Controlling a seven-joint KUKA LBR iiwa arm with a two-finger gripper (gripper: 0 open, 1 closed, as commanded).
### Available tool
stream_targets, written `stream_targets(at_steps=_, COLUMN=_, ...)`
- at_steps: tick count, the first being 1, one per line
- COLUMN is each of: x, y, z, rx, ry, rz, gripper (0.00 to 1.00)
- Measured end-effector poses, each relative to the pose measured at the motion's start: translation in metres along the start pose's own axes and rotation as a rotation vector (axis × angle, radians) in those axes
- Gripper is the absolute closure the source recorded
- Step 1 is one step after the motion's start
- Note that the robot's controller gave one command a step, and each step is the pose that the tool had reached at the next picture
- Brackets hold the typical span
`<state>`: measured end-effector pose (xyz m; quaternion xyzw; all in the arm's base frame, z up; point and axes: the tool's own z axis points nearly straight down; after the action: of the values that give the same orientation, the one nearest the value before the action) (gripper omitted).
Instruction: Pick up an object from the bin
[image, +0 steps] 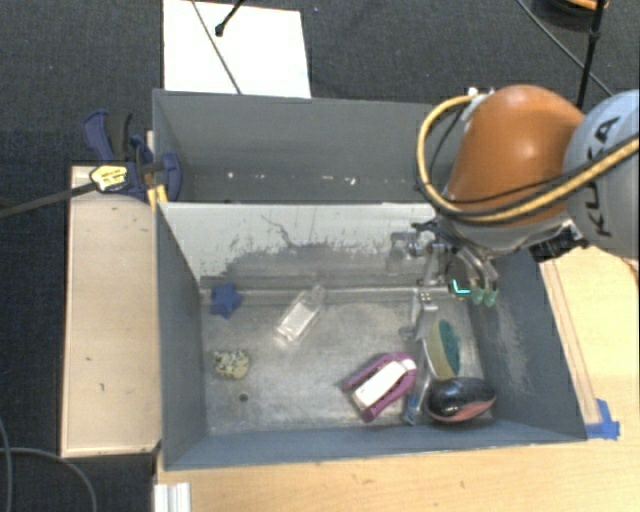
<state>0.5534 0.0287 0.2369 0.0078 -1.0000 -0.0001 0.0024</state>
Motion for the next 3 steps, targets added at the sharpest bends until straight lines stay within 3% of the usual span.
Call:
stream_targets(at_steps=1, x=0.0171, y=-0.0448, z=0.1569, rx=0.0, ry=-0.001, rz=-0.292, gripper=0.0)
stream_targets(at_steps=2, x=0.0134, y=-0.0438, z=0.1523, rx=0.001, ry=-0.013, rz=-0.291, gripper=1.0)
stream_targets(at_steps=3, x=0.0147, y=-0.044, z=0.1536, rx=0.0, ry=-0.01, rz=-0.29, gripper=0.0)
